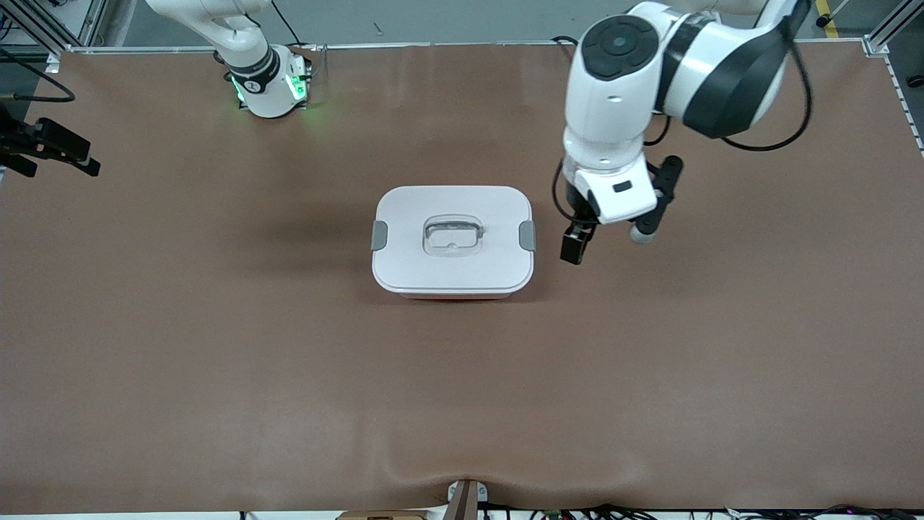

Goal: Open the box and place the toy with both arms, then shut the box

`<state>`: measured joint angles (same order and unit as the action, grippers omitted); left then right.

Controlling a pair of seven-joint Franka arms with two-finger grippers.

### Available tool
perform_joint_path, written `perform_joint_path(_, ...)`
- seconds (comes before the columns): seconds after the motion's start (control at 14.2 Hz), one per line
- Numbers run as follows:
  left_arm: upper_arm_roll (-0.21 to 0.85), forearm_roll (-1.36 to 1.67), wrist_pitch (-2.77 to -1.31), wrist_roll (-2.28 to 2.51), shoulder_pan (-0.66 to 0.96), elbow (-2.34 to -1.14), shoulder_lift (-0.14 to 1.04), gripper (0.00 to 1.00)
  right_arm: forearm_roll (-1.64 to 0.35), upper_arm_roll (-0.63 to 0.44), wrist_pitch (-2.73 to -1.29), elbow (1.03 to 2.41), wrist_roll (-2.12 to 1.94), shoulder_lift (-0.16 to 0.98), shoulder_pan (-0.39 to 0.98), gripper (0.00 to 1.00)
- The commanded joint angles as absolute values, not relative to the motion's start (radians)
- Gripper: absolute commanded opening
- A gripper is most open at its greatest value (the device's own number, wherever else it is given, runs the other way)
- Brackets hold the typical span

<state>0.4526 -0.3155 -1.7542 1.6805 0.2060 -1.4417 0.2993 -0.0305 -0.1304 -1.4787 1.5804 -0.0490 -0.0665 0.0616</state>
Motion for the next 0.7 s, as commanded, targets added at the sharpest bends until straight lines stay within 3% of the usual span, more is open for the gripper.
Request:
perform_joint_path(0.0, 0.453, -0.278, -1.72, 1.383, 0.141, -1.46, 0.261, 1.0, -0.044, -0.127, -1.473, 1.575, -0.049, -0.074, 0.058, 1.0)
perform_joint_path(0.63, 0.453, -0.176, -1.566, 0.697, -0.092, -1.453, 0.135, 1.0, -0.041, -0.129, -1.466, 1.571, -0.048, -0.074, 0.055, 1.0)
